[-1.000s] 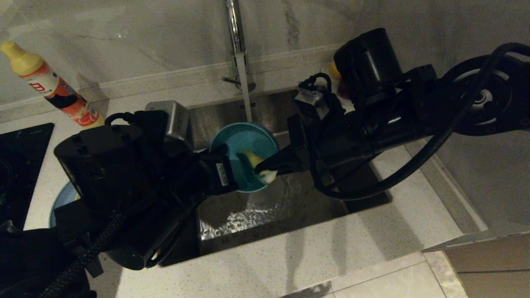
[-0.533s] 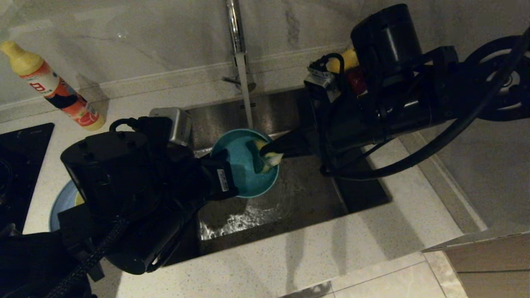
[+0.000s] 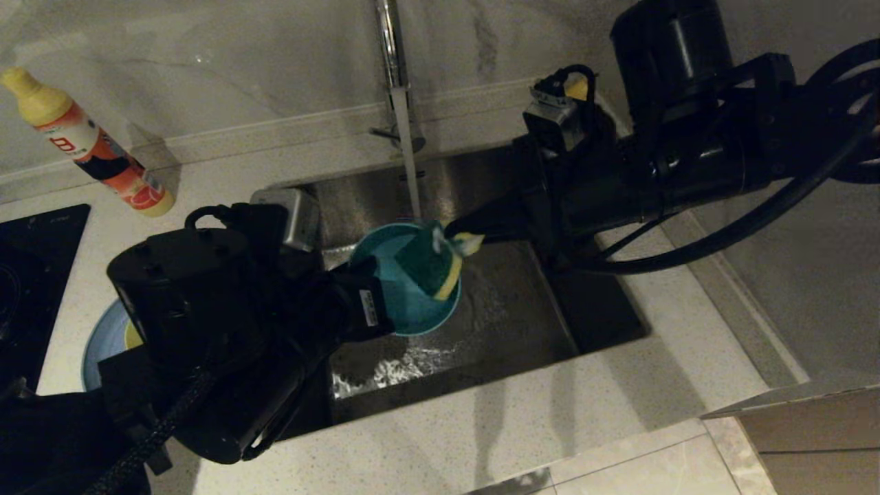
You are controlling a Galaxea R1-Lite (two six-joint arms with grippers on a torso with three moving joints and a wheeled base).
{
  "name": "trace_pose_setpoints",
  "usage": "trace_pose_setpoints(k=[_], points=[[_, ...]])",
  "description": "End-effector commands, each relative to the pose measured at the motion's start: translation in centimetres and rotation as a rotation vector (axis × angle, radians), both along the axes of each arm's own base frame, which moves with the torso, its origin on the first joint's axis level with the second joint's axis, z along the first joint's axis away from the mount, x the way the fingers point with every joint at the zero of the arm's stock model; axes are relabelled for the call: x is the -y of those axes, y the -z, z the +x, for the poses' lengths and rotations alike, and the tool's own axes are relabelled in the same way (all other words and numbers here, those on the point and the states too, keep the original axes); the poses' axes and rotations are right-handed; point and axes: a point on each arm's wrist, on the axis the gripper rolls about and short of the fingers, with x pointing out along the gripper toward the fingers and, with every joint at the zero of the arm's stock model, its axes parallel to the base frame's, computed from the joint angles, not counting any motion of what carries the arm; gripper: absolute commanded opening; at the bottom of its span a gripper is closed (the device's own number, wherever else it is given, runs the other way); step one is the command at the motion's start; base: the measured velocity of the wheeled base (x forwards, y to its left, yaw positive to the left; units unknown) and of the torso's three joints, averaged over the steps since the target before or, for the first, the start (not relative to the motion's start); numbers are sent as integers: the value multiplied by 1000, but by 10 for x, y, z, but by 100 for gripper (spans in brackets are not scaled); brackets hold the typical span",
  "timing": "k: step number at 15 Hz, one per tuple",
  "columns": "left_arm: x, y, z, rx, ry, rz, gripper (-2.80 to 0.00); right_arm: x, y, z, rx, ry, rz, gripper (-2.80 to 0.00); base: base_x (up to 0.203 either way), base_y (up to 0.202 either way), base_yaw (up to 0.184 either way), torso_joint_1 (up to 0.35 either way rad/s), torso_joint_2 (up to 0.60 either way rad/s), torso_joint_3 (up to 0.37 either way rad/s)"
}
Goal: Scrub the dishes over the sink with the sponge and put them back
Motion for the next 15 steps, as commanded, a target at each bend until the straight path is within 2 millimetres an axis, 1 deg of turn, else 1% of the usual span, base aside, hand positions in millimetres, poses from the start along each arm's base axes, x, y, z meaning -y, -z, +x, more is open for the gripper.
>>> trace_pose_setpoints(k=[1,3,4,7,10,12,13,15], points=[[2,2,3,-2,-4,-5,-280,4,-5,-7,2,-5,7,-280,0,0,0,0,0,0],[0,-2,6,8,-18,-18,-280,6,-7,-10,3,-9,9,-280,0,0,0,0,0,0],[-3,-5,11,15,-38,-24,-280,9,-11,-14,10,-9,15,-280,0,0,0,0,0,0],[-9,-4,26,12,-86,-29,-280,24,-28,-32,46,-11,44,-280,0,0,0,0,0,0],[-8,-4,32,8,-97,-55,-280,39,-43,-52,81,-17,74,-280,0,0,0,0,0,0],[-9,-4,41,1,-116,-70,-280,46,-51,-60,97,-14,86,-280,0,0,0,0,0,0],[-9,-3,49,-11,-133,-83,-280,50,-53,-62,103,-4,89,-280,0,0,0,0,0,0],[-10,0,61,-66,-157,-98,-280,60,-51,-59,100,31,82,-280,0,0,0,0,0,0]])
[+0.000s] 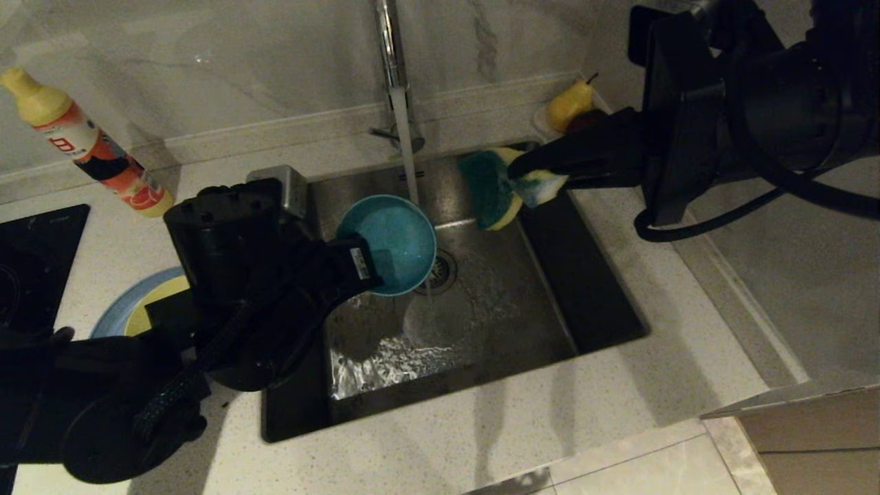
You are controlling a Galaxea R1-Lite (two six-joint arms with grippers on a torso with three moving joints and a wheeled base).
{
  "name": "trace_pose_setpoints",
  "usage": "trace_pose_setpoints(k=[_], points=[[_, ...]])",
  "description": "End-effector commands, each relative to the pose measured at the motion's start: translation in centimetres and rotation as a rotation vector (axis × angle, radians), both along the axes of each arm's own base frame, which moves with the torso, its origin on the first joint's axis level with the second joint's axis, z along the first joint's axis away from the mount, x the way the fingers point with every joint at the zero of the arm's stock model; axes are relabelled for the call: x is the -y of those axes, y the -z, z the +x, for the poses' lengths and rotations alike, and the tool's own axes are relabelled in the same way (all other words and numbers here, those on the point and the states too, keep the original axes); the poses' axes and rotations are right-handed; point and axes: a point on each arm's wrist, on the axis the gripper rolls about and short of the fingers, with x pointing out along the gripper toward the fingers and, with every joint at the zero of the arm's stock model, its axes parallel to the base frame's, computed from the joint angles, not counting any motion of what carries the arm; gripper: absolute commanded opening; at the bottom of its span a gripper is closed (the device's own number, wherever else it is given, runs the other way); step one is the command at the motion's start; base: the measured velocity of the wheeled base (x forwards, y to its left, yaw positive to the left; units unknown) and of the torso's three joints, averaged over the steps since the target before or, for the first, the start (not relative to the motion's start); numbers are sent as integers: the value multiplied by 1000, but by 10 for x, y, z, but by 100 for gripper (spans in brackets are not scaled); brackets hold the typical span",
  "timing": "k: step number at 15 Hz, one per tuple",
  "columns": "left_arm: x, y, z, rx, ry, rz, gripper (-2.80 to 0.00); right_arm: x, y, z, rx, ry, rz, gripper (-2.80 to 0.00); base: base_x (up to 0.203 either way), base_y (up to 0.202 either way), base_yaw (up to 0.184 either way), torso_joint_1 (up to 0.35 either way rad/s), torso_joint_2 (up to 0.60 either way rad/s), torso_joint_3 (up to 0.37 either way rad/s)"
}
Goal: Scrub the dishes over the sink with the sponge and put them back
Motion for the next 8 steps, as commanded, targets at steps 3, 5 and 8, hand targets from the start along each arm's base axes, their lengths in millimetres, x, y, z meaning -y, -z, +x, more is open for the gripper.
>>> trace_pose_setpoints(k=[3,5,8], points=[[6,-2,29,-160,-28,-37,-280,21,6,-1,-15,58,-12,-280,0,0,0,0,0,0],[10,-12,43,-230,-24,-81,-280,29,12,0,-26,83,-23,-280,0,0,0,0,0,0],[15,-11,72,-328,-39,-90,-280,36,13,0,-31,102,-26,-280,0,0,0,0,0,0]])
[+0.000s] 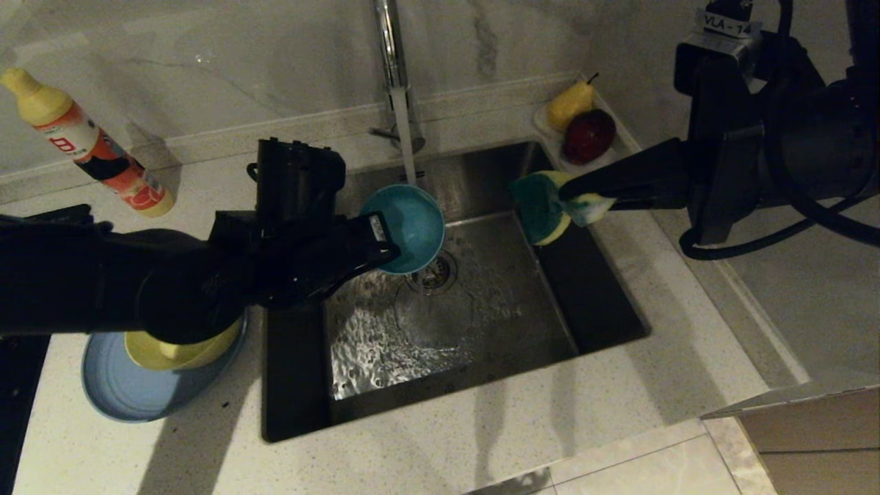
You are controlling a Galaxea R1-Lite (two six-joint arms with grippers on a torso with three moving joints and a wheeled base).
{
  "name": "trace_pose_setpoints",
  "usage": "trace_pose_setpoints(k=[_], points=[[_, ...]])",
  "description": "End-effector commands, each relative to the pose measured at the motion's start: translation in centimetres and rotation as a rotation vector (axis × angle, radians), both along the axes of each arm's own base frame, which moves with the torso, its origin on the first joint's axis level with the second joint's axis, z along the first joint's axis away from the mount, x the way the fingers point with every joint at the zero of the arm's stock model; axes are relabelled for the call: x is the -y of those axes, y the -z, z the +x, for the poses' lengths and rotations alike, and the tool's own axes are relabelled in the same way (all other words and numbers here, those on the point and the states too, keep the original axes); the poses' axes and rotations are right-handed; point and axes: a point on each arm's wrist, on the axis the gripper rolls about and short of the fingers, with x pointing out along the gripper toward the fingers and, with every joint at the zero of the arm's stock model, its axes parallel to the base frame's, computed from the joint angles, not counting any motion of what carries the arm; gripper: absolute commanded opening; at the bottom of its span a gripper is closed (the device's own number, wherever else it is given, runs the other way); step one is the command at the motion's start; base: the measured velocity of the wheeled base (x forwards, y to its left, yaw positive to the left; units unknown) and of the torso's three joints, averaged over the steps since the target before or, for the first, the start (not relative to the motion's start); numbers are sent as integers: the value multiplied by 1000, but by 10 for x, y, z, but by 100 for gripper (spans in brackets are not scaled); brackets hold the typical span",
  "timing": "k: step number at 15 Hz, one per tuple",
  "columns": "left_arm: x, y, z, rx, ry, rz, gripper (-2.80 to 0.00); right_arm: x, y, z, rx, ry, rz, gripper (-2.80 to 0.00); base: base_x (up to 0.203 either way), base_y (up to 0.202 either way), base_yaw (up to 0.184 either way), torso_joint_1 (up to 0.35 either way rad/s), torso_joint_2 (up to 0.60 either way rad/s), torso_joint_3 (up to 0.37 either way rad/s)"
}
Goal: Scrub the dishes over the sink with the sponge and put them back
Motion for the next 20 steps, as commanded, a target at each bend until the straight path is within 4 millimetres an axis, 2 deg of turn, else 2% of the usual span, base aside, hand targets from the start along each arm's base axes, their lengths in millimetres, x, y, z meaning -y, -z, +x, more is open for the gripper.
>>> trace_pose_setpoints(k=[1,6,14,20], points=[[5,12,28,-78,-28,27,-280,6,0,-2,-5,14,2,-280,0,0,0,0,0,0],[-1,14,59,-134,-90,-15,-280,6,7,0,-22,17,-10,-280,0,0,0,0,0,0],[-10,10,41,-163,-62,-19,-280,5,9,1,-18,16,-5,-280,0,0,0,0,0,0],[-13,16,32,-213,-61,7,-280,5,10,1,-19,16,-6,-280,0,0,0,0,0,0]])
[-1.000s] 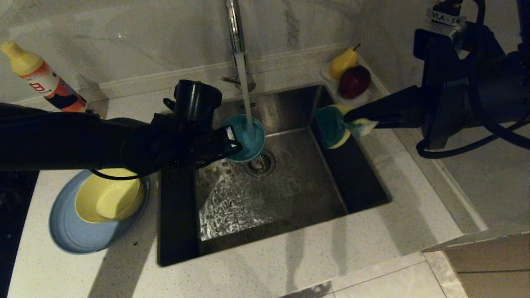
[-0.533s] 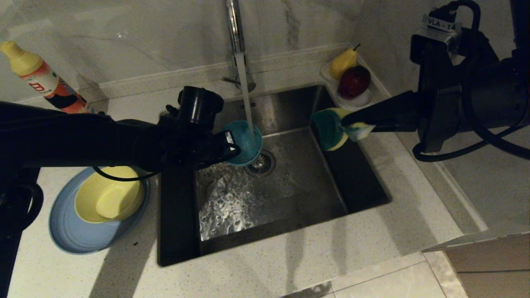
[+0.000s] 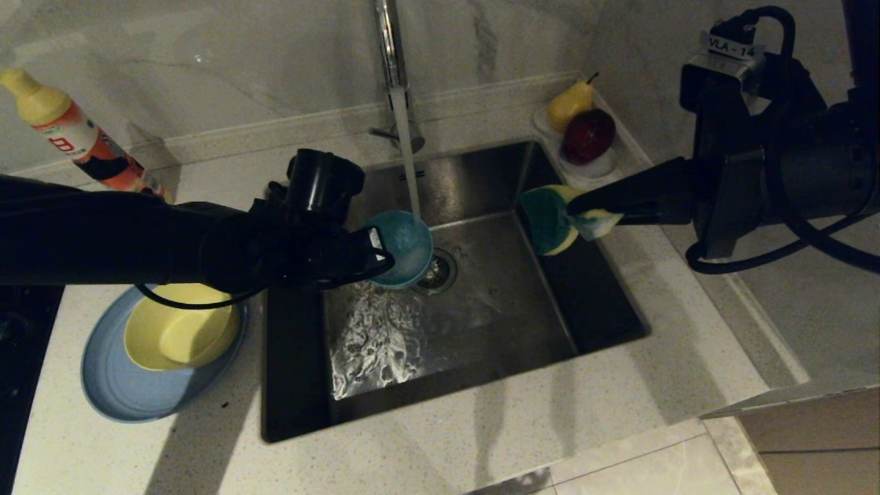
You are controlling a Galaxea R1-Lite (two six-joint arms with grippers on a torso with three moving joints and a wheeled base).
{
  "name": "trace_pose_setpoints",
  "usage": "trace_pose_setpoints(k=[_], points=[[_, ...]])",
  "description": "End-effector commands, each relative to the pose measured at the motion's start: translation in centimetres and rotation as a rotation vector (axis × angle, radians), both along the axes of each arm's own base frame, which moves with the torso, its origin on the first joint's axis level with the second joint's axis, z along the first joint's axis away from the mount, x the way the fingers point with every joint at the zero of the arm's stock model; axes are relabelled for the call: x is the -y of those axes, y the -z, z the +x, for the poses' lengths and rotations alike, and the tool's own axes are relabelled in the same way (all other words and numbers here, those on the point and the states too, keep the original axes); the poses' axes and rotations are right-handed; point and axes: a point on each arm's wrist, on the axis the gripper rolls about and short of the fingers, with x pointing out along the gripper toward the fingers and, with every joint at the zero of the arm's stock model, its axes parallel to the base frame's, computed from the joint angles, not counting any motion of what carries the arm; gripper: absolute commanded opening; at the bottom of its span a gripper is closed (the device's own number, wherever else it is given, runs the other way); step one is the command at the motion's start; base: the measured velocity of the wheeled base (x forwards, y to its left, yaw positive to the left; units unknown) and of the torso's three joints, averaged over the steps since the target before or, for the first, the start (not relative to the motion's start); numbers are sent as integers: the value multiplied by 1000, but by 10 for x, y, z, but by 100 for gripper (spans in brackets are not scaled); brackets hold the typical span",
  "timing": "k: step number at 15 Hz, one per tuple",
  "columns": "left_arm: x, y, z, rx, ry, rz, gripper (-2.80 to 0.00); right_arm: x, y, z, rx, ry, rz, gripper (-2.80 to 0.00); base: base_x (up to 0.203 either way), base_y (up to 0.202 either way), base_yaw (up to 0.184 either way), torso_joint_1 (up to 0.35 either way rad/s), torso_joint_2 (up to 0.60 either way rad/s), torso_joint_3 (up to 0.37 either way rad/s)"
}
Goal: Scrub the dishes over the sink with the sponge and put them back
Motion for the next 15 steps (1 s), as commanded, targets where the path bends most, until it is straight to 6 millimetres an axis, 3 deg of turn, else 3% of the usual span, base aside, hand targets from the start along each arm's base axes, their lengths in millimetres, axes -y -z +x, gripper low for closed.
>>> trace_pose_setpoints(k=[1,9,12,15], points=[[-4,-3,-7,-11,0,3,-280,0,0,-1,-4,-3,2,-280,0,0,0,0,0,0],[-6,0,-12,-21,17,0,-280,0,3,0,-16,-13,0,-280,0,0,0,0,0,0],[-16,-19,-16,87,-59,-5,-280,-1,5,1,-23,-13,-6,-280,0,0,0,0,0,0],[-27,-49,-32,210,-76,-53,-280,-1,7,1,-30,-15,-9,-280,0,0,0,0,0,0]])
